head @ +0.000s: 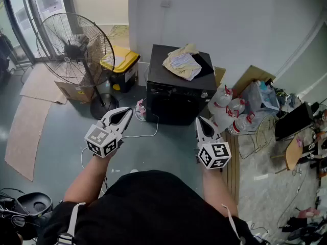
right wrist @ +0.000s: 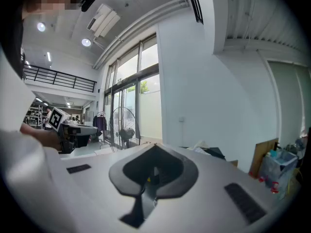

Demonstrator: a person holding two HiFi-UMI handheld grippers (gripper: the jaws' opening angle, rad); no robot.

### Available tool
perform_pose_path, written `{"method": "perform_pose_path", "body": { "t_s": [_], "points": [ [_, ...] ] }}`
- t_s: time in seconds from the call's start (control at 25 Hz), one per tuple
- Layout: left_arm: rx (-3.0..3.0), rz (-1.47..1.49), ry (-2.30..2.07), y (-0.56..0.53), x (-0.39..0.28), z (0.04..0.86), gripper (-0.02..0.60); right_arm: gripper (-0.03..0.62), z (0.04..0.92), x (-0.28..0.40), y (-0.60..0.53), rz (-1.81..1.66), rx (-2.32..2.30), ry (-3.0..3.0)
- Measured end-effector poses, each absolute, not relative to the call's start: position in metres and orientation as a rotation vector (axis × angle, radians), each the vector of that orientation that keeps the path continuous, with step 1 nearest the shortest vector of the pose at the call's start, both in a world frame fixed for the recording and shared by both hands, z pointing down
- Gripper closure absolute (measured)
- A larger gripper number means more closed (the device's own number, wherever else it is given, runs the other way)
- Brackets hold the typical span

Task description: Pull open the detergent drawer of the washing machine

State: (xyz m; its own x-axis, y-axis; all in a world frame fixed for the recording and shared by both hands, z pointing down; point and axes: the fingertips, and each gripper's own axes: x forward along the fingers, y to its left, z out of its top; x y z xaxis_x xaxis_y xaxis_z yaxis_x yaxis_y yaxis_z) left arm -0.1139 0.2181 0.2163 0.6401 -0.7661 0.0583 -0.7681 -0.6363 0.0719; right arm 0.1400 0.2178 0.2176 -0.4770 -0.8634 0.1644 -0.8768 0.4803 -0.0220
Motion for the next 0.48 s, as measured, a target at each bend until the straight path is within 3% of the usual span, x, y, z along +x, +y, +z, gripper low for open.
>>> {"method": "perform_pose_path", "body": {
  "t_s": [0.48],
  "points": [
    [2.763,0.081,-1.242,0.19,-0.16,0.237,0.566,0.594,0.229,0.1,0.197,0.251,1.587,-2.603]
  ]
}}
